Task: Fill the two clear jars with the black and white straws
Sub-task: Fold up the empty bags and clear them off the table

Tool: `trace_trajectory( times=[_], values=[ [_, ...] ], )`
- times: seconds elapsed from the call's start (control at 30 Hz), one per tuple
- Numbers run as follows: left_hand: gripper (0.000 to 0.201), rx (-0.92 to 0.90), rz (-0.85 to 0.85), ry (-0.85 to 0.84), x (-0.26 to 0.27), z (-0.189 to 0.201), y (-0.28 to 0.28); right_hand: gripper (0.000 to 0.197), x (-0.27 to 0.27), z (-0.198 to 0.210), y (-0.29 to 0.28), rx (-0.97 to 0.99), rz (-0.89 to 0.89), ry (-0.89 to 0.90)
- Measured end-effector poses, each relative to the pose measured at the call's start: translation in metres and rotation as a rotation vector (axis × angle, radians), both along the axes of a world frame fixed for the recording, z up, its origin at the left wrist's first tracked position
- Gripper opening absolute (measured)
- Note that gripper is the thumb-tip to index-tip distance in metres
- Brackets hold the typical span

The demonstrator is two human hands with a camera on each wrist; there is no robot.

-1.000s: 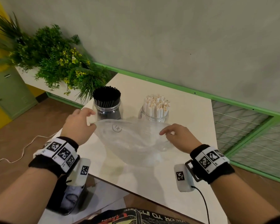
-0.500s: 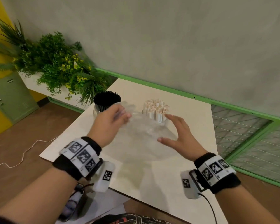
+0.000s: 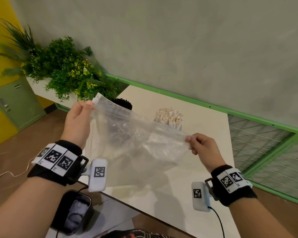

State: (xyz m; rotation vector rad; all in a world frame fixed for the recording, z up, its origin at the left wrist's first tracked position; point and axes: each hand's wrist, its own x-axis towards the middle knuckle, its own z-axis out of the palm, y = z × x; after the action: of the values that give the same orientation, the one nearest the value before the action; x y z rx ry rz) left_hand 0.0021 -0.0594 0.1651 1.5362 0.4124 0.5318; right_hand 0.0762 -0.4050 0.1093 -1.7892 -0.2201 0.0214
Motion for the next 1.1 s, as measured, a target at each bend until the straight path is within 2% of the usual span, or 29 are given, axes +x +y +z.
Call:
trace_trajectory(
  times=[0.13,0.2,0.3,0.37,0.43,0.5,0.6,0.63,0.67,0.77,0.8,0.87,0.93,0.97,1.03,1.1],
  values=[
    [0.018,-0.102,-0.111,-0.018,-0.001,0.001,-0.003,0.031,0.002,0.020,0.004,0.244,-0.022,0.102],
    [0.021,-0.145,-0.143,0.033,0.003,-0.006,-0.005,0.028,0.003,0.022,0.006,0.362,-0.038,0.162],
    [0.013,-0.319,-0.012,0.126,0.012,-0.032,-0.004,0.034,0.002,0.005,0.005,0.421,-0.081,0.224],
    [0.023,-0.462,0.077,0.198,0.015,-0.060,0.005,0.029,-0.007,-0.019,0.005,0.305,-0.089,0.282],
    [0.029,-0.557,0.137,0.257,0.013,-0.090,0.012,0.035,-0.023,-0.049,0.008,0.113,-0.015,0.388],
    [0.043,-0.570,0.132,0.329,0.006,-0.116,0.014,0.051,-0.042,-0.081,0.014,-0.096,0.127,0.529],
    [0.076,-0.565,0.040,0.461,-0.006,-0.148,0.013,0.092,-0.064,-0.124,0.027,-0.324,0.323,0.650],
    [0.083,-0.578,0.015,0.490,-0.011,-0.156,0.012,0.094,-0.068,-0.133,0.033,-0.356,0.362,0.651],
    [0.087,-0.576,-0.009,0.509,-0.014,-0.165,0.013,0.086,-0.071,-0.142,0.039,-0.387,0.378,0.644],
    [0.085,-0.583,-0.039,0.515,-0.023,-0.180,0.015,0.031,-0.069,-0.157,0.054,-0.523,0.329,0.540],
    [0.081,-0.598,0.000,0.485,-0.025,-0.183,0.016,0.021,-0.067,-0.163,0.056,-0.548,0.304,0.504],
    [0.076,-0.624,0.141,0.442,-0.032,-0.182,0.015,0.017,-0.063,-0.171,0.058,-0.517,0.257,0.498],
    [0.079,-0.626,0.203,0.484,-0.048,-0.188,0.011,0.013,-0.064,-0.171,0.061,-0.440,0.223,0.514],
    [0.087,-0.626,0.157,0.552,-0.058,-0.193,0.007,0.013,-0.066,-0.167,0.065,-0.397,0.212,0.513],
    [0.103,-0.652,-0.084,0.739,-0.077,-0.204,-0.004,0.013,-0.071,-0.160,0.075,-0.303,0.192,0.545],
    [0.099,-0.708,-0.327,0.839,-0.087,-0.211,-0.017,0.010,-0.076,-0.154,0.086,-0.220,0.183,0.584]
  ],
)
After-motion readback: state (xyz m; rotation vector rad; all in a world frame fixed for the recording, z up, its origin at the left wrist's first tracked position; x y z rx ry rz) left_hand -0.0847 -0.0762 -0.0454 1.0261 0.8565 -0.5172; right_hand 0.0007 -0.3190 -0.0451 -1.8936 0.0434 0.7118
